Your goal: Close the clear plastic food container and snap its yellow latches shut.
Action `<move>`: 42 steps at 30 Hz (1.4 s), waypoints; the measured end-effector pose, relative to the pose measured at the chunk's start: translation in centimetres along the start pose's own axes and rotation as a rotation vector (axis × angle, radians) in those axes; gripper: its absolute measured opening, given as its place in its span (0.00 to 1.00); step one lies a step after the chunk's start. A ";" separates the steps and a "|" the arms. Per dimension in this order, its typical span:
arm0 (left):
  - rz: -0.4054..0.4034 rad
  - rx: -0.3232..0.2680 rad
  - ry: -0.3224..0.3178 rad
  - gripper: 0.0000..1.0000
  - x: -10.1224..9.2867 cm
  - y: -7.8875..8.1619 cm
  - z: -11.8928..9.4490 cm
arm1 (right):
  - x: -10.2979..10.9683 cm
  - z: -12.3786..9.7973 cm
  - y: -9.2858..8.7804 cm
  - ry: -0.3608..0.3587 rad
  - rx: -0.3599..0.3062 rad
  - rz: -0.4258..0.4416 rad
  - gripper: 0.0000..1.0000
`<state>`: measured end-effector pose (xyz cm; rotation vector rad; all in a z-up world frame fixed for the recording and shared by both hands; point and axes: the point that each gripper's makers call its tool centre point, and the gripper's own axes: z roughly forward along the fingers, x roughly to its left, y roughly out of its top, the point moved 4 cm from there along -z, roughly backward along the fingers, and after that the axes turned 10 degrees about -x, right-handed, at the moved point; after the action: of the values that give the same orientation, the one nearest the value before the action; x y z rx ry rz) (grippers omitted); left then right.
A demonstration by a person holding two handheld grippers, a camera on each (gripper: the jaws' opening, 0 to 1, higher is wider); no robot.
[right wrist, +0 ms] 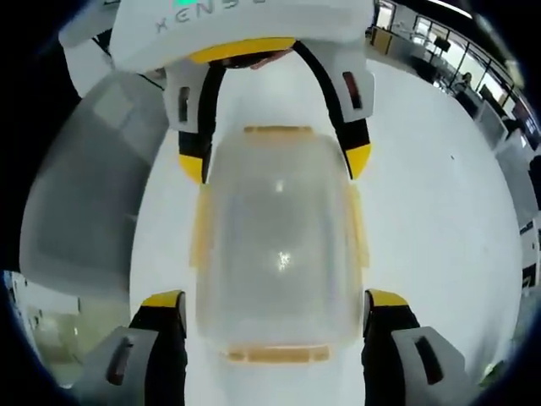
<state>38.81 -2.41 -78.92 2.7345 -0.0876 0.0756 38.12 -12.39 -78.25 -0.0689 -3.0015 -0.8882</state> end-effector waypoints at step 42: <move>-0.034 0.022 0.019 0.90 -0.4 -0.3 0.7 | 0.0 1.0 0.0 -0.050 -0.018 -0.032 0.86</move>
<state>38.43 -2.37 -79.70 2.7554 -0.0351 0.0935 38.14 -11.87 -79.09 -0.0436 -3.0498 -0.9303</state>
